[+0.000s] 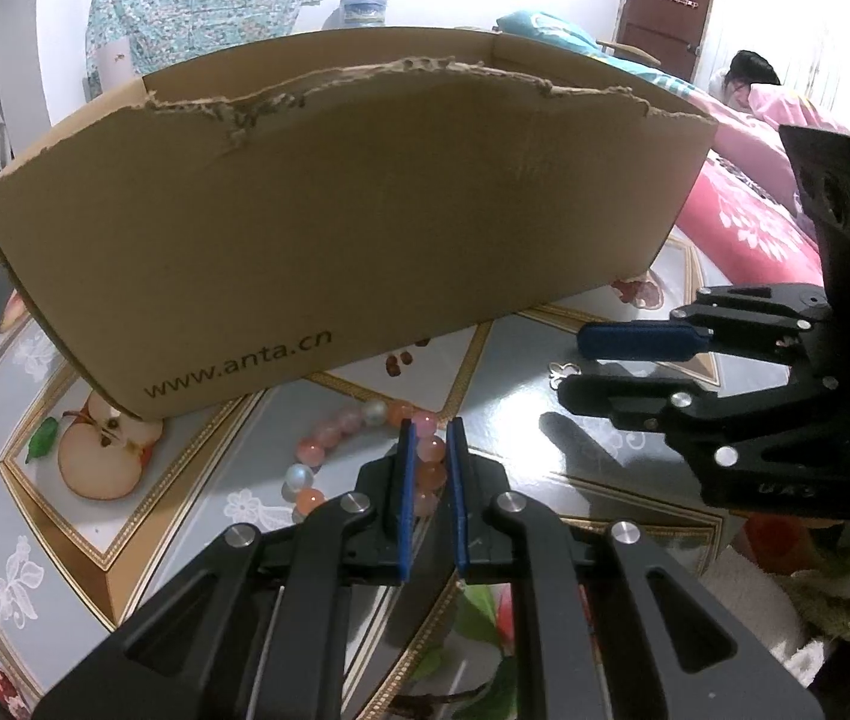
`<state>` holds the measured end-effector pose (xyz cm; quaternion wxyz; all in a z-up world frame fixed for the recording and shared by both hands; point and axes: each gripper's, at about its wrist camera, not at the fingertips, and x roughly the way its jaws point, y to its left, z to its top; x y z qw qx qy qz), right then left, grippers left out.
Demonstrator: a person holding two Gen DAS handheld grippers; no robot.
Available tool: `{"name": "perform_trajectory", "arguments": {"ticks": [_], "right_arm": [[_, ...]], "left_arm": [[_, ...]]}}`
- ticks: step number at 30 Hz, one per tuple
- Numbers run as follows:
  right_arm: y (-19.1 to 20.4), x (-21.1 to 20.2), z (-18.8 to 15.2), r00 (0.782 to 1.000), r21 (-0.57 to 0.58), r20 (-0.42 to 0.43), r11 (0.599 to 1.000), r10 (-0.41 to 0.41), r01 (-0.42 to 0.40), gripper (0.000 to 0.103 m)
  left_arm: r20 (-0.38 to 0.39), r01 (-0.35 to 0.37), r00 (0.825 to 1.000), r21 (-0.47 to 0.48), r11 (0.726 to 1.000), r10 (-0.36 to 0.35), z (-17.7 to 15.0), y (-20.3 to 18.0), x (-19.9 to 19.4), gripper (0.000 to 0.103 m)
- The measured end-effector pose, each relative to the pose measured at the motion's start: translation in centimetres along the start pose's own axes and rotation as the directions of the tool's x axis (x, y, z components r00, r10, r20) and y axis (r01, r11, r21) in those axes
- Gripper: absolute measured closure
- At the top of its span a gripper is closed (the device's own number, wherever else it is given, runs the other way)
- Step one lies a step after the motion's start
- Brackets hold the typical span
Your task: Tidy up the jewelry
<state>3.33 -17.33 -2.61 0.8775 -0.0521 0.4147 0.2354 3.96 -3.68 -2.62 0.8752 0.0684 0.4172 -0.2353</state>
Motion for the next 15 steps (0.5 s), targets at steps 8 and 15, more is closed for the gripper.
{"name": "perform_trajectory", "arguments": {"ticks": [8,15], "right_arm": [[0.98,0.40,0.35,0.999,-0.110,-0.034,0.994,-0.028,0.024,0.090],[0.97,1.03,0.68,0.999,-0.085,-0.041,0.996,0.001,-0.004,0.101]], "left_arm": [[0.000,0.000,1.000,0.000,1.000,0.000,-0.03,0.01,-0.03,0.093],[0.000,0.000,1.000,0.000,1.000,0.000,-0.03,-0.01,-0.01,0.093]]}}
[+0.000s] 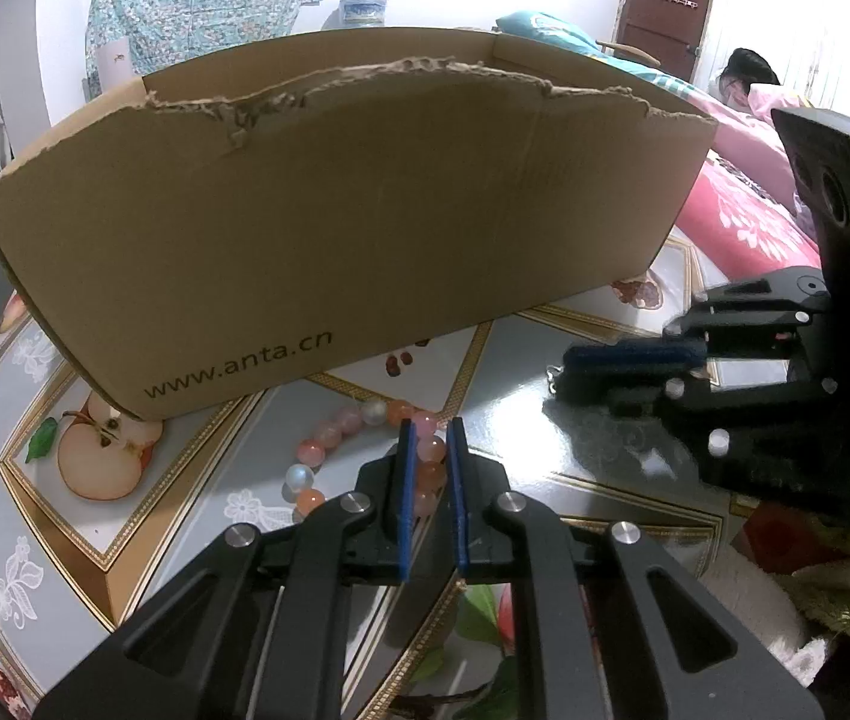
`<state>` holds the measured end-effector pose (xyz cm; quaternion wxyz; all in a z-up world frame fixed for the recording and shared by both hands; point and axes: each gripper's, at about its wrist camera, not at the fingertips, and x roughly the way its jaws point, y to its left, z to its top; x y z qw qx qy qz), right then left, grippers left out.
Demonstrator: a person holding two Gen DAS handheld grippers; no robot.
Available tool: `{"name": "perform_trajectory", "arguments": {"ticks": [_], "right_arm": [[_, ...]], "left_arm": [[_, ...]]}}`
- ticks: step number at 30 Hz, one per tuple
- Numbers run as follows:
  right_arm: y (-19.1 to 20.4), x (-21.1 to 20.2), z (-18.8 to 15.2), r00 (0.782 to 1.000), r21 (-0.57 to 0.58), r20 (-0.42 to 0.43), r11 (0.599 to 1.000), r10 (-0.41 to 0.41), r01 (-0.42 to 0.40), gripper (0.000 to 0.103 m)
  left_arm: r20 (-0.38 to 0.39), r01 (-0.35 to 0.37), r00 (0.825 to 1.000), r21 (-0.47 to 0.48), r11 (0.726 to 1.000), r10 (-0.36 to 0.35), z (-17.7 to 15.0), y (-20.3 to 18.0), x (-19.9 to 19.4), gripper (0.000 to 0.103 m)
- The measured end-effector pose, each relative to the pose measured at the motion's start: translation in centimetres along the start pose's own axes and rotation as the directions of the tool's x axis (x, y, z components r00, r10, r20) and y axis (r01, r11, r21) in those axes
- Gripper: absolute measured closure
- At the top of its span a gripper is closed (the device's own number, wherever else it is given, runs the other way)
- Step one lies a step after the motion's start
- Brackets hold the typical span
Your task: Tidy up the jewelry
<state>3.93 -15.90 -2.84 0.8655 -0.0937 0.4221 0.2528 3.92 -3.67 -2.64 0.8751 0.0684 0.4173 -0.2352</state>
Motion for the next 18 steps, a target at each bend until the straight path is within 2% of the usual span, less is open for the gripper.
{"name": "perform_trajectory", "arguments": {"ticks": [8,14,18], "right_arm": [[-0.6,-0.7,0.1,1.000,0.039,0.009,0.999,0.009,-0.010,0.102],[-1.7,-0.1,0.3,0.998,0.081,-0.008,0.995,-0.059,0.059,0.102],[-1.2,0.2,0.3,0.999,0.068,-0.020,0.997,-0.044,0.045,0.102]], "left_arm": [[0.000,0.000,1.000,0.001,1.000,0.000,0.0,0.0,0.0,0.093],[0.001,-0.001,1.000,0.001,1.000,0.001,0.0,0.0,0.0,0.093],[0.000,0.000,1.000,0.001,1.000,0.000,0.0,0.0,0.0,0.093]]}}
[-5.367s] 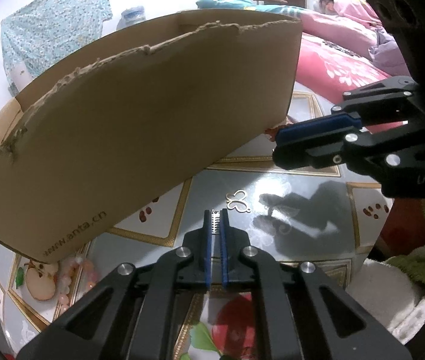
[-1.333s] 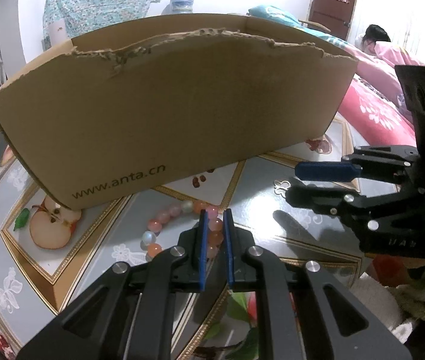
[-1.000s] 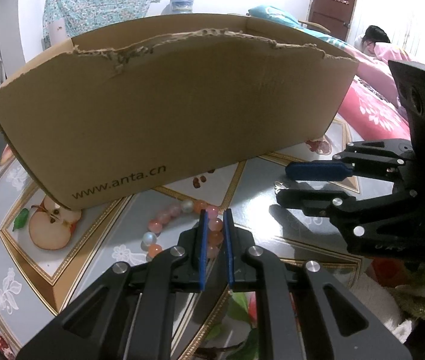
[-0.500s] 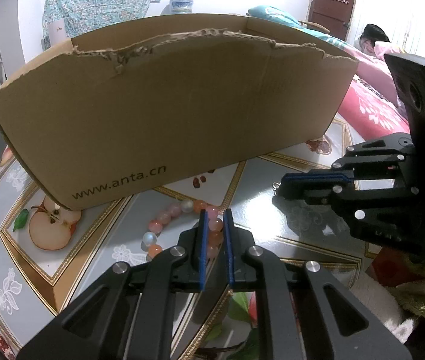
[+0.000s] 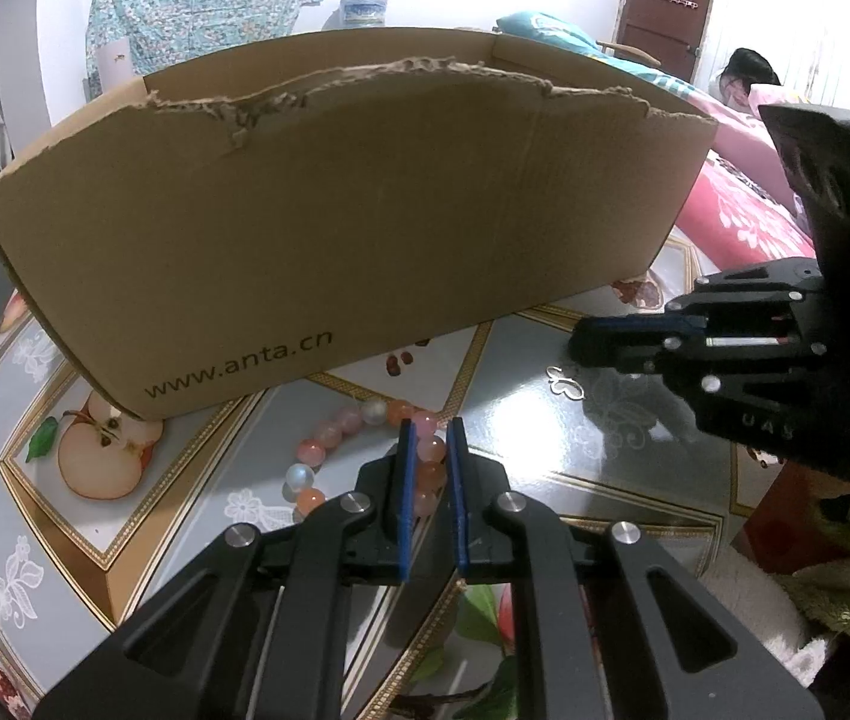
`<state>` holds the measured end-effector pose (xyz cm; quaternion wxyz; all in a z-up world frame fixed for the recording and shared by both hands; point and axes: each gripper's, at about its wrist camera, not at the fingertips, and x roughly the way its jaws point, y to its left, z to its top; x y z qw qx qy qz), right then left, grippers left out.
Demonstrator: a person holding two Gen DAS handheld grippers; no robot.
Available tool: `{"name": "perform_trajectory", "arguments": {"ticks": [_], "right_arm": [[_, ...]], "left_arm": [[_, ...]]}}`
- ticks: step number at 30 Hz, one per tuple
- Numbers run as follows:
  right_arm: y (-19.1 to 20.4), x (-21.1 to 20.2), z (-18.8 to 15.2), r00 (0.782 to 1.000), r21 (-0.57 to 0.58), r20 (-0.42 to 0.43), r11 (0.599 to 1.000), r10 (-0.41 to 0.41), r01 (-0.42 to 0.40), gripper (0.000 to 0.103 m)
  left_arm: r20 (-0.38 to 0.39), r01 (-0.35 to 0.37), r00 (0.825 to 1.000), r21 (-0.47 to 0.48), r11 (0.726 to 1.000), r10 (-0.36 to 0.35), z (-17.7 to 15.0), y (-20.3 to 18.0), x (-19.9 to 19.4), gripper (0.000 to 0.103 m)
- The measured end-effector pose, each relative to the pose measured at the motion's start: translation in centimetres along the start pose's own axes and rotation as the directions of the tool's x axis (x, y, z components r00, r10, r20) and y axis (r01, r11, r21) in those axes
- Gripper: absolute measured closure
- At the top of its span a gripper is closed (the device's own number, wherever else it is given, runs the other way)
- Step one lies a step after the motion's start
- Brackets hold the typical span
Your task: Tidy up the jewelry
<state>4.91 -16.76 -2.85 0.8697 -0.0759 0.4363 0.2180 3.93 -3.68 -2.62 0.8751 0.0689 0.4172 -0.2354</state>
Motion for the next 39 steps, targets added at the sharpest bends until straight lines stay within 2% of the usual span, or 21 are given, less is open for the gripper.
{"name": "perform_trajectory", "arguments": {"ticks": [16,19,24,30,38,39], "right_arm": [[2.3,-0.5,-0.7,0.993,-0.035,-0.019,0.993,0.113,-0.114,0.101],[2.2,-0.9,-0.5,0.996,-0.061,0.000,0.994,0.093,-0.093,0.101],[1.2,-0.1,0.2,1.000,-0.059,0.001,0.998,-0.005,0.005,0.099],[2.2,0.0,-0.4,0.997,-0.078,-0.037,0.994,0.074,-0.077,0.098],[2.3,-0.7,-0.8,0.994,-0.039,-0.035,0.994,0.105,-0.107,0.098],[2.2,-1.0,-0.8,0.994,-0.029,-0.025,0.993,0.111,-0.112,0.095]], "left_arm": [[0.003,0.002,1.000,-0.004,1.000,-0.002,-0.1,0.0,0.0,0.093],[0.004,0.002,1.000,-0.004,1.000,-0.002,-0.1,0.0,0.0,0.093],[0.004,0.001,1.000,-0.004,1.000,-0.001,-0.1,0.1,0.0,0.093],[0.003,0.002,1.000,-0.003,1.000,-0.002,-0.1,0.1,0.0,0.093],[0.011,0.011,1.000,-0.012,1.000,-0.011,-0.1,0.3,-0.1,0.093],[0.011,0.012,1.000,-0.013,1.000,-0.012,-0.1,0.3,-0.1,0.093]]}}
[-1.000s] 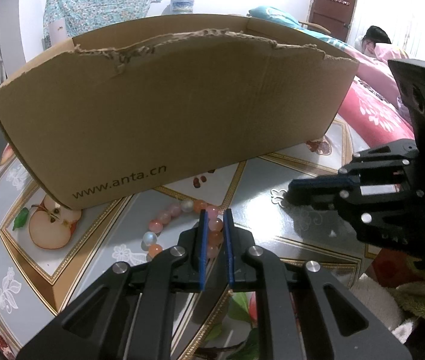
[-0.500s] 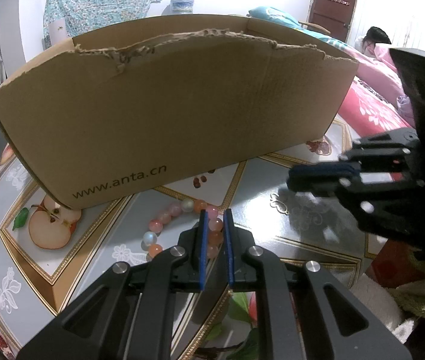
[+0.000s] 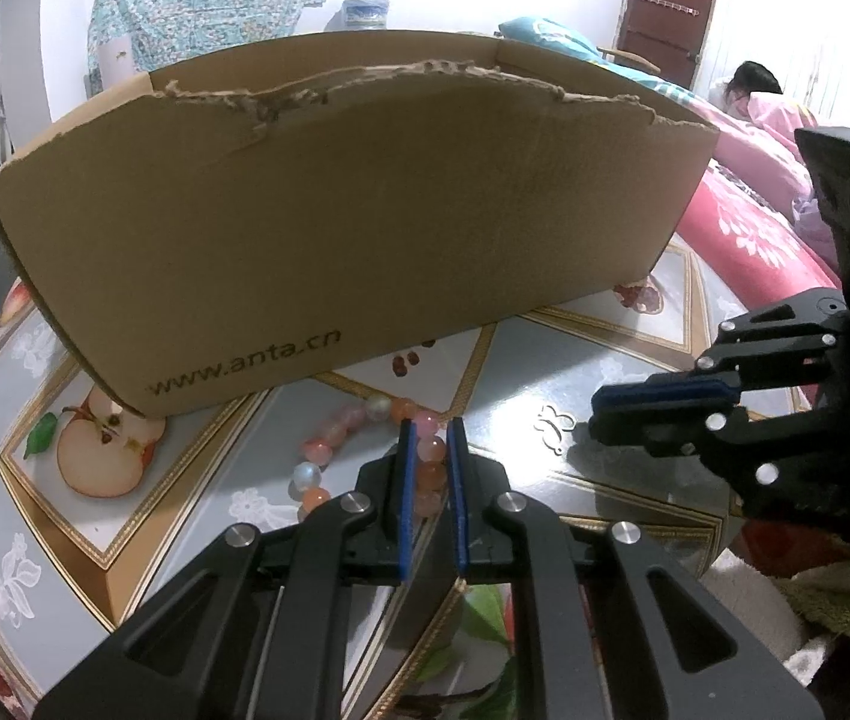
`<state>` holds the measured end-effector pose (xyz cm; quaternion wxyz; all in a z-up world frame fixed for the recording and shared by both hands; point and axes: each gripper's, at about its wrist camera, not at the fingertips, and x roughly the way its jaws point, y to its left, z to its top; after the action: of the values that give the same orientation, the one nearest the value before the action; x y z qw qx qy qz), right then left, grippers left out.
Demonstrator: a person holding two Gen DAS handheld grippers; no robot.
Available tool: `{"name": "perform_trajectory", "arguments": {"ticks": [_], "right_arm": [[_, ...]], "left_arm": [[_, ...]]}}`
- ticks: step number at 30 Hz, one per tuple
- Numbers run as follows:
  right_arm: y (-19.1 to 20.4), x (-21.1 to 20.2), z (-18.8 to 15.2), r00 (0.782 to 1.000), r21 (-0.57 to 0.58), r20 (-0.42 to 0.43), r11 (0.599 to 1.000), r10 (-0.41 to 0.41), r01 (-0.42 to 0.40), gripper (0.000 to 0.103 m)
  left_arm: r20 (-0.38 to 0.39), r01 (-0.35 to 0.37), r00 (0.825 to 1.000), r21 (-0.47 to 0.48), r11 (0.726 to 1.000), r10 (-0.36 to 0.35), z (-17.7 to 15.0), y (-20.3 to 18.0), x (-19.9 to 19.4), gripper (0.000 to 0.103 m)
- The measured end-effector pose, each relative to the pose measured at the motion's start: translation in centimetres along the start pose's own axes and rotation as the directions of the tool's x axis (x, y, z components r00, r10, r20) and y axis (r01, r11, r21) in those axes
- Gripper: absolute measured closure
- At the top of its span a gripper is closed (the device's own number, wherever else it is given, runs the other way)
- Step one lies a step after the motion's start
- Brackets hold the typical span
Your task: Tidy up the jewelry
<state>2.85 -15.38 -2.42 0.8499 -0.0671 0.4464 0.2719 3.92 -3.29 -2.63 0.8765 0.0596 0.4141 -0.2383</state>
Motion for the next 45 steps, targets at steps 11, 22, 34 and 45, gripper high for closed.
{"name": "perform_trajectory", "arguments": {"ticks": [11,22,34,45], "right_arm": [[0.0,-0.2,-0.1,1.000,-0.035,0.021,0.999,0.001,0.000,0.068],[-0.9,-0.6,-0.3,0.999,-0.019,0.038,1.000,0.016,-0.016,0.065],[-1.2,-0.6,-0.2,0.998,-0.012,0.055,0.999,0.042,-0.042,0.065],[-1.5,-1.2,-0.5,0.990,0.017,0.116,0.997,0.074,-0.076,0.063]], "left_arm": [[-0.008,-0.015,1.000,0.008,1.000,0.015,0.1,-0.2,0.1,0.093],[-0.012,-0.017,1.000,0.016,1.000,0.017,0.2,-0.4,0.3,0.093],[-0.010,-0.026,1.000,0.007,1.000,0.026,0.0,-0.2,0.3,0.093],[-0.025,-0.054,0.998,0.039,0.998,0.055,0.3,-0.3,0.5,0.093]]}}
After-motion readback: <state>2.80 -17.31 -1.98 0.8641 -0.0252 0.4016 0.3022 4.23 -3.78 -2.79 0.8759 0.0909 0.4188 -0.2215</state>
